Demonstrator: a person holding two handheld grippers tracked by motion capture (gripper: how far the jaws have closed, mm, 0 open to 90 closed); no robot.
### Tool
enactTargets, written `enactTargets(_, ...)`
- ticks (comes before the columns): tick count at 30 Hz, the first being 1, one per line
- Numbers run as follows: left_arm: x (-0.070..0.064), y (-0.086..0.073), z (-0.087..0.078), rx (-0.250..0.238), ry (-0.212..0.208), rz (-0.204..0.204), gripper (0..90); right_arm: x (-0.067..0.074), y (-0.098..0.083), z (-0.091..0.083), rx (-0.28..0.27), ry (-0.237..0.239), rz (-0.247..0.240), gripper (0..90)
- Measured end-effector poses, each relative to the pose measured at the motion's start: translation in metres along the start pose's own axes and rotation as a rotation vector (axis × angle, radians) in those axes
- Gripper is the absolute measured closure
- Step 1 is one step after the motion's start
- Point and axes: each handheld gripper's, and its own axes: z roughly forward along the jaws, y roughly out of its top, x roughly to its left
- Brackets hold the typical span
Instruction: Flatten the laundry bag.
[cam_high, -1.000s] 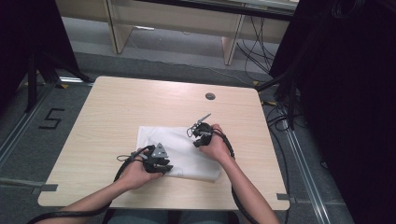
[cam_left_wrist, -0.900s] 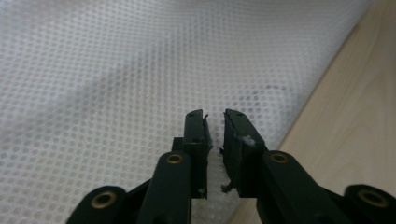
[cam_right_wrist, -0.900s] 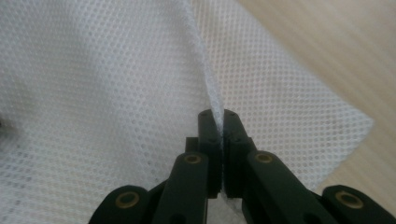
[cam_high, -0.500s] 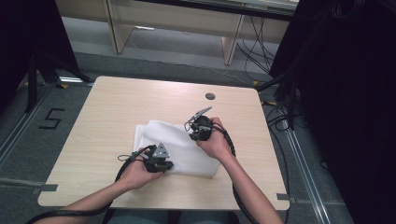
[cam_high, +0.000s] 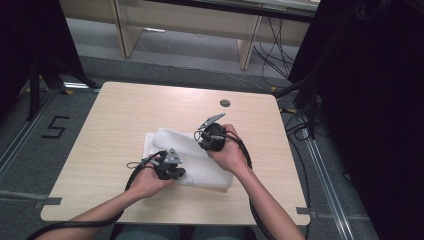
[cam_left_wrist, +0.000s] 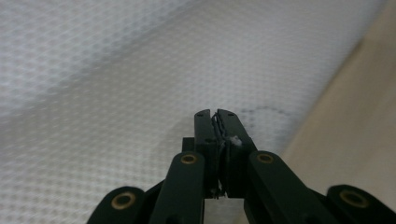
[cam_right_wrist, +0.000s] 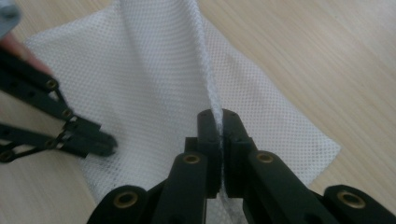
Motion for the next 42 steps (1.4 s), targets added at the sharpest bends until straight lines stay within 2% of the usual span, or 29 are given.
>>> enactTargets(2,-0.011,0.003,-0.004,0.008,-0.015,0.043,88.1,0.0,0.0,-0.003,-0.011,0.002,0.01,88.8)
enactTargets(3,-0.015,0.003,-0.003,0.014,-0.023,0.049,88.7,-0.002,0.001,-0.005,-0.016,-0.012,-0.004,88.8)
enactTargets(5,-0.019,0.002,0.001,0.046,-0.037,0.057,89.1,-0.002,0.002,-0.007,-0.01,0.002,0.01,88.8)
enactTargets(6,-0.019,0.0,0.004,0.059,-0.042,0.061,89.2,-0.003,0.002,-0.007,-0.022,-0.011,-0.007,88.8)
enactTargets(7,-0.017,-0.001,0.006,0.072,-0.033,0.062,89.2,-0.002,0.002,-0.01,-0.01,-0.007,0.002,88.8)
enactTargets(8,-0.016,-0.002,0.008,0.069,-0.035,0.054,89.3,-0.001,0.003,-0.01,-0.025,0.008,0.005,88.8)
enactTargets(11,-0.012,-0.003,0.009,0.061,-0.031,0.038,89.3,0.002,0.003,-0.013,-0.022,0.0,-0.006,88.8)
enactTargets(12,-0.011,-0.003,0.01,0.065,-0.025,0.04,89.3,0.002,0.003,-0.013,-0.024,-0.016,-0.035,88.8)
enactTargets(14,-0.008,-0.003,0.011,0.056,-0.023,0.027,89.2,0.006,0.005,-0.016,-0.018,-0.014,-0.011,88.8)
enactTargets(17,-0.003,-0.003,0.011,0.054,-0.011,0.015,89.2,0.008,0.007,-0.017,-0.033,-0.02,-0.04,88.8)
enactTargets(18,-0.001,-0.002,0.012,0.047,-0.009,0.007,89.2,0.01,0.008,-0.019,-0.02,-0.008,-0.021,88.8)
enactTargets(19,0.001,-0.002,0.013,0.047,-0.005,0.004,89.2,0.009,0.008,-0.019,-0.024,-0.018,-0.061,88.9)
enactTargets(20,0.002,-0.002,0.013,0.043,-0.003,-0.006,89.2,0.011,0.009,-0.019,-0.03,-0.014,-0.046,88.9)
enactTargets(21,0.004,-0.002,0.015,0.037,0.001,-0.009,89.2,0.01,0.009,-0.019,-0.03,-0.017,-0.072,88.9)
enactTargets(23,0.007,0.0,0.016,0.043,0.007,0.001,89.1,0.012,0.009,-0.02,-0.032,-0.012,-0.073,88.9)
enactTargets(24,0.008,0.001,0.016,0.038,0.016,-0.001,89.0,0.014,0.009,-0.021,-0.026,-0.007,-0.034,88.9)
enactTargets(25,0.009,0.001,0.018,0.032,0.017,-0.012,89.0,0.014,0.009,-0.022,-0.028,-0.014,-0.049,88.9)
enactTargets(27,0.011,0.002,0.02,0.017,0.024,-0.023,88.9,0.016,0.01,-0.023,-0.023,-0.007,-0.045,88.9)
enactTargets(28,0.013,0.002,0.02,0.02,0.028,-0.019,88.8,0.015,0.01,-0.023,-0.038,-0.014,-0.058,88.9)
enactTargets(29,0.014,0.003,0.021,0.015,0.035,-0.018,88.6,0.018,0.01,-0.021,-0.077,-0.022,-0.044,88.9)
enactTargets(31,0.015,0.002,0.022,0.005,0.026,-0.027,87.4,0.019,0.011,-0.025,-0.041,-0.004,-0.043,89.0)
enactTargets(33,0.016,0.001,0.02,0.001,0.015,-0.023,85.8,0.021,0.012,-0.026,-0.044,0.012,-0.039,89.0)
enactTargets(34,0.015,0.001,0.02,0.001,0.009,-0.028,85.7,0.019,0.012,-0.026,-0.048,0.013,-0.072,89.0)
enactTargets(35,0.015,0.001,0.018,0.008,0.011,-0.019,85.9,0.024,0.009,-0.025,-0.083,-0.02,-0.047,89.0)
enactTargets(36,0.015,0.001,0.016,0.011,0.006,-0.012,85.9,0.024,0.009,-0.025,-0.083,-0.02,-0.047,89.1)
enactTargets(37,0.013,0.0,0.013,0.011,-0.002,-0.004,85.8,0.023,0.01,-0.028,-0.052,0.0,-0.06,89.1)
enactTargets(40,0.009,0.0,-0.002,0.019,-0.002,0.041,84.5,0.029,0.006,-0.029,-0.065,0.006,-0.073,89.1)
enactTargets(41,0.008,-0.001,-0.007,0.017,-0.013,0.04,83.4,0.03,0.006,-0.03,-0.066,0.015,-0.084,89.1)
enactTargets(42,0.009,-0.003,-0.015,0.021,-0.002,0.06,82.7,0.033,0.005,-0.03,-0.067,0.008,-0.07,89.1)
